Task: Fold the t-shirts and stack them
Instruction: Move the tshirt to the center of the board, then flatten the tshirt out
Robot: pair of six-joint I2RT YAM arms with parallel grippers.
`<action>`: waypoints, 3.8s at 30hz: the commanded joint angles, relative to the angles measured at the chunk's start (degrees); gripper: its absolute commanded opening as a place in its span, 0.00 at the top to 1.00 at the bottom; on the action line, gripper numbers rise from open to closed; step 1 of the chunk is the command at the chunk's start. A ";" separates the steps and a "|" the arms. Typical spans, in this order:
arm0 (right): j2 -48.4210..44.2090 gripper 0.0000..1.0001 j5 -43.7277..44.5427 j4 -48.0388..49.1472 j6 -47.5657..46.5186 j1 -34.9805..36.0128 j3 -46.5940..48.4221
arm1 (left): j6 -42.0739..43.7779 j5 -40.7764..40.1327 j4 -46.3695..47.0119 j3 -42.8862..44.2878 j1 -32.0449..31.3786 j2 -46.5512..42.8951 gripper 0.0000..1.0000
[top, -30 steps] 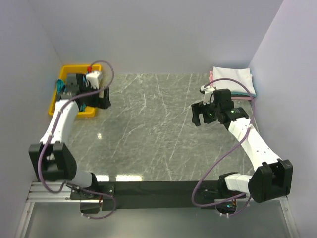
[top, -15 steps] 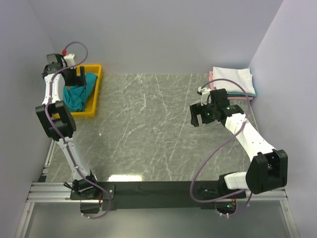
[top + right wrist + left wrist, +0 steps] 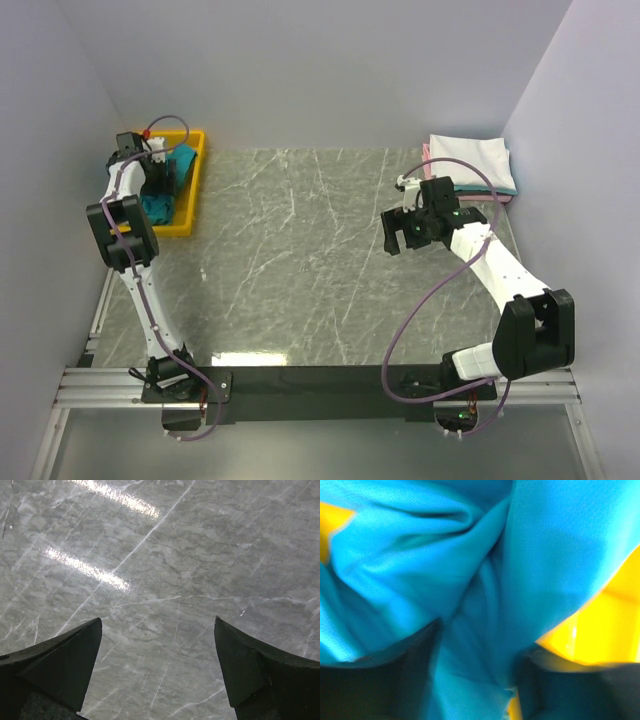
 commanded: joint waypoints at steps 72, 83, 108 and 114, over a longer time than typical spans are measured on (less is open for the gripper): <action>22.35 1.00 8.05 0.43 -7.41 1.35 4.53 | -5.60 17.89 15.14 -58.13 -36.55 -39.58 0.99; 5.73 1.00 4.27 -6.43 -10.40 -1.99 1.45 | 14.09 20.16 -3.69 -34.84 -20.97 -32.11 0.70; 10.20 1.00 2.51 -9.77 -10.39 -3.75 5.94 | 18.04 0.31 16.26 -69.54 -38.98 -46.97 0.53; 12.32 0.69 3.12 -9.42 -11.89 -3.75 2.95 | 20.85 5.82 8.19 -69.20 -38.98 -48.36 0.94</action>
